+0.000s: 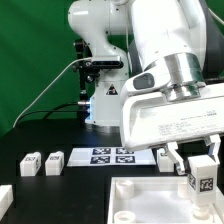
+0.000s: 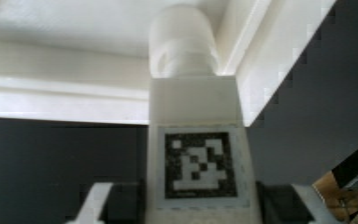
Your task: Assemble one leg
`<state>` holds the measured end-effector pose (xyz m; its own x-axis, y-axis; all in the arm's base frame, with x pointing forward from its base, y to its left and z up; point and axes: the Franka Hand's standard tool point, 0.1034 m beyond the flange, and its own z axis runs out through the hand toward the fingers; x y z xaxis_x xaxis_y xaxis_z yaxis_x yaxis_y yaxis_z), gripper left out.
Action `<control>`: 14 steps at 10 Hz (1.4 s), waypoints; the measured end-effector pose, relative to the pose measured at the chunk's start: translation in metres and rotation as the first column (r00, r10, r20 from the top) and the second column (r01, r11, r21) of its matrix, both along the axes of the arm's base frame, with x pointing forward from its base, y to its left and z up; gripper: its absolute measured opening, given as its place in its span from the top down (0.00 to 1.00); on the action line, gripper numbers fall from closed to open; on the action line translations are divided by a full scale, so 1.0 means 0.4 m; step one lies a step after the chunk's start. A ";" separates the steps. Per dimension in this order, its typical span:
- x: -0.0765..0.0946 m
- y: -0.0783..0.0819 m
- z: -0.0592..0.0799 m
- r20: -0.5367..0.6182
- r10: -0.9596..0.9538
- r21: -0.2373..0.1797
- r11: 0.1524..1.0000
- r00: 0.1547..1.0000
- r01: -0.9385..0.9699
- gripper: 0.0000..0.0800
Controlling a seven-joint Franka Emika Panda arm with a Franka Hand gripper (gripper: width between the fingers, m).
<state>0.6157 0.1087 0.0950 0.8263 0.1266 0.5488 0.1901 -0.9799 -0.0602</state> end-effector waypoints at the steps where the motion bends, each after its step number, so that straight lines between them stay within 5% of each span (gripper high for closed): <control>1: 0.005 0.000 -0.001 0.008 -0.002 0.001 1.000 1.000 0.002 0.63; 6: -0.002 0.001 -0.040 -0.009 -0.004 0.003 1.000 1.000 0.004 0.63; 12: 0.000 0.013 -0.041 0.020 -0.013 0.008 1.000 1.000 0.013 0.63; 14: 0.000 0.013 -0.041 0.019 -0.013 0.008 1.000 1.000 0.013 0.27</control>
Offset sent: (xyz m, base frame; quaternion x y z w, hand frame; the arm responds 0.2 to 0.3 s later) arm 0.0061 -0.0015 -0.0090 -0.0100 -0.0054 0.0055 0.9999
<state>0.6157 0.1137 0.0784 0.8171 0.1113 0.5657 0.1785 -0.9818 -0.0647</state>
